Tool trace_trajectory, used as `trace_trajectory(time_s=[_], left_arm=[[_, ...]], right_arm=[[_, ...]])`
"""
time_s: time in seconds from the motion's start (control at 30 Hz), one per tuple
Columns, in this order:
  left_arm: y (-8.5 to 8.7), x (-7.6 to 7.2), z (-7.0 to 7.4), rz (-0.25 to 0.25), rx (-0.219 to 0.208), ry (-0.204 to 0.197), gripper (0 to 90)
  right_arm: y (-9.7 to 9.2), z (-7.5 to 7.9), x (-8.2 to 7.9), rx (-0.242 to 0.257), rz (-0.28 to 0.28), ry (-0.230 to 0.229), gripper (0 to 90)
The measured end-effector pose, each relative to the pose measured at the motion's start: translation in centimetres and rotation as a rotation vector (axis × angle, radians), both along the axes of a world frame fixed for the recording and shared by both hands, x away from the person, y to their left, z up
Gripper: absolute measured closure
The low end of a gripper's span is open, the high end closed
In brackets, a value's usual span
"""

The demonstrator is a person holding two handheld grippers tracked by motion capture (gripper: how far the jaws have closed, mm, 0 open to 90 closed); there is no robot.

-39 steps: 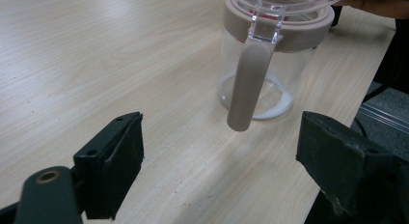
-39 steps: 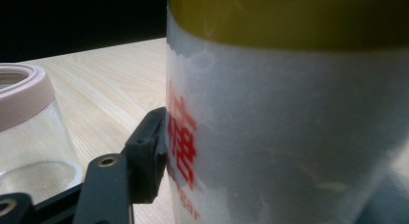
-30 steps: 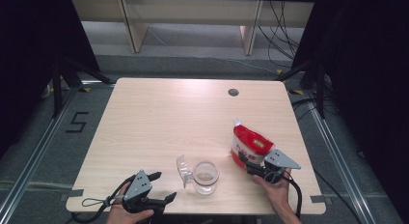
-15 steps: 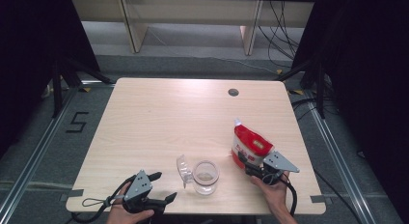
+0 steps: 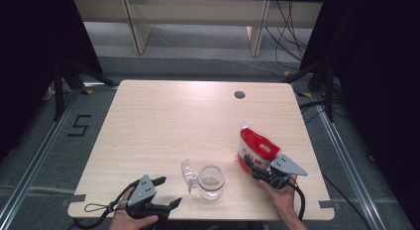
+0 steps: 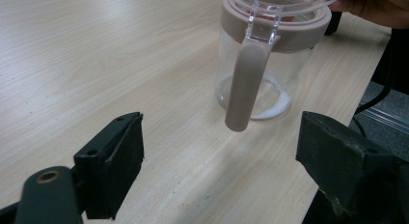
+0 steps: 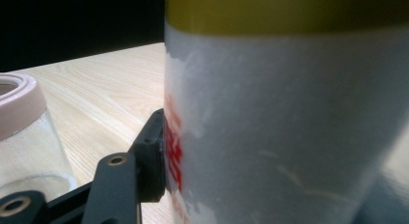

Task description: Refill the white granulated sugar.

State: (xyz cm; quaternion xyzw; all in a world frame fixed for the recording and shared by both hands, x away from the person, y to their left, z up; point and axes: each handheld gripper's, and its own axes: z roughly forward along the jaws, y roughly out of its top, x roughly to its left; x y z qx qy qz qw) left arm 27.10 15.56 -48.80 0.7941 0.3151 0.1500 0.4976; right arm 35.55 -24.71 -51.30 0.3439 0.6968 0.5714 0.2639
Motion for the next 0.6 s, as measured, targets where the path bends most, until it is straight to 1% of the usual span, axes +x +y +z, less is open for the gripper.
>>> trace_trajectory(time_s=[0.03, 0.07, 0.13, 0.17, 0.2, 0.23, 0.27, 0.3, 0.33, 0.37, 0.4, 0.43, 0.47, 0.5, 0.53, 0.57, 0.6], left_arm=[[0.07, 0.04, 0.03, 0.001, 0.008, -0.003, 16.7], [0.11, 0.09, 0.06, -0.002, 0.010, -0.009, 16.7], [0.12, 0.10, 0.08, -0.001, 0.009, -0.007, 16.7], [0.12, 0.11, 0.08, -0.003, 0.010, -0.008, 16.7], [0.02, 0.04, 0.04, -0.003, -0.002, -0.002, 16.9], [0.02, 0.04, 0.04, -0.003, -0.002, -0.002, 17.3], [-0.01, 0.07, 0.00, -0.004, -0.006, -0.005, 17.3], [0.00, 0.08, 0.00, -0.003, -0.007, -0.006, 17.4], [0.14, 0.11, 0.12, -0.011, 0.009, -0.007, 17.4], [0.15, 0.04, 0.17, 0.000, 0.011, -0.008, 17.4], [0.15, 0.04, 0.17, 0.000, 0.011, -0.008, 17.4], [0.16, 0.04, 0.18, 0.002, 0.009, -0.009, 17.4], [0.16, 0.04, 0.18, 0.002, 0.009, -0.009, 17.4], [0.16, 0.04, 0.18, 0.001, 0.010, -0.009, 17.4], [0.17, 0.04, 0.18, -0.001, 0.012, -0.008, 17.4], [0.18, 0.04, 0.19, -0.001, 0.014, -0.009, 17.4], [0.18, 0.04, 0.19, -0.001, 0.014, -0.009, 17.4]], right_arm=[[0.04, 0.01, -0.04, 0.011, 0.001, 0.002, 44.3], [0.02, 0.02, -0.05, 0.006, -0.011, -0.002, 44.6], [-0.07, 0.12, -0.07, -0.006, 0.001, 0.002, 45.0], [-0.11, 0.21, -0.12, -0.003, -0.004, -0.008, 45.4], [-0.06, 0.29, -0.28, 0.005, 0.001, 0.016, 45.6], [-0.06, 0.29, -0.28, 0.005, 0.001, 0.016, 45.6], [-0.26, 0.31, -0.03, -0.007, 0.026, -0.009, 45.8], [-0.28, 0.50, -0.26, -0.025, 0.028, 0.001, 46.2], [-0.37, 0.49, -0.22, -0.029, 0.035, -0.012, 46.3], [-0.27, 0.55, -0.43, -0.024, 0.027, -0.016, 46.5], [-0.30, 0.72, -0.61, -0.037, 0.035, -0.010, 46.6], [-0.36, 0.74, -0.55, -0.042, 0.058, -0.031, 46.7], [-0.36, 0.74, -0.55, -0.042, 0.058, -0.031, 46.7], [-0.42, 0.93, -0.84, -0.056, 0.052, -0.016, 46.8], [-0.54, 0.99, -0.73, -0.052, 0.079, -0.035, 46.8], [-0.35, 0.99, -0.81, -0.041, 0.073, -0.057, 47.0], [-0.35, 0.99, -0.81, -0.041, 0.073, -0.057, 47.0]])
